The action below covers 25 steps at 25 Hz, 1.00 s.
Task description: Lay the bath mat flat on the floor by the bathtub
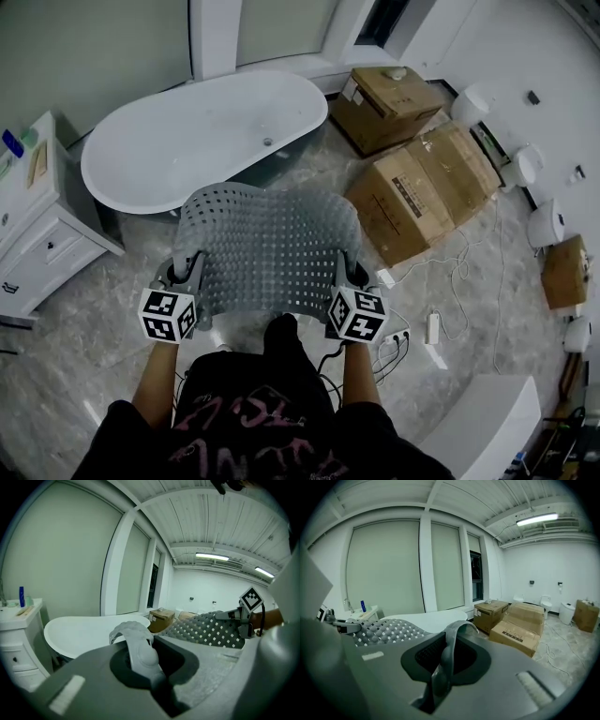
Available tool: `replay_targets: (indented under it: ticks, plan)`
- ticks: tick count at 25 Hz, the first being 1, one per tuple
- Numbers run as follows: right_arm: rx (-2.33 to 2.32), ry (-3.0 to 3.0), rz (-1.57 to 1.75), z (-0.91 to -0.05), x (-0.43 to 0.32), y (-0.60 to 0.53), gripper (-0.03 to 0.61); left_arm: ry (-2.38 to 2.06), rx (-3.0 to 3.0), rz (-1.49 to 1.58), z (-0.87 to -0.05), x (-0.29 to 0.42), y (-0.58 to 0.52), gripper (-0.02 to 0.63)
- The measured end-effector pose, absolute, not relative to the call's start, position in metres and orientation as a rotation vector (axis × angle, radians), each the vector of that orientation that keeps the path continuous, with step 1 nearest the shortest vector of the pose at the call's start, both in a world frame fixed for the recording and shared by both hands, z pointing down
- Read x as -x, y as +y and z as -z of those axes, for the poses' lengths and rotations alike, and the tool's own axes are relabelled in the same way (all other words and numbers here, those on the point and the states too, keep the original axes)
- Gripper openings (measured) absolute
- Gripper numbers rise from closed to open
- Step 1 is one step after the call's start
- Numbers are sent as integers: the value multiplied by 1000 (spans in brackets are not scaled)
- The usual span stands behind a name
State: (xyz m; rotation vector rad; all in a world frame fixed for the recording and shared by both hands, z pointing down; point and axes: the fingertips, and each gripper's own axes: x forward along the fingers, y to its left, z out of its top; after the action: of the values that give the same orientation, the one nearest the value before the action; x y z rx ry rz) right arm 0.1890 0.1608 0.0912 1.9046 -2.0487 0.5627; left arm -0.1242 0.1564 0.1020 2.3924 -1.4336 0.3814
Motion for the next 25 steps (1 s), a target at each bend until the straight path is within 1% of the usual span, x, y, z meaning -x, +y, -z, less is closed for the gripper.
replay_targets:
  ticks: [8,25]
  plan:
    - [-1804,-2080,-579,-111,-224,109,51,-1480,-2324,-408,-118,84,129,23]
    - [-1584,-2193,-633,-156,-275,14,54,-1663,-2125,-498,-147,38,82,23]
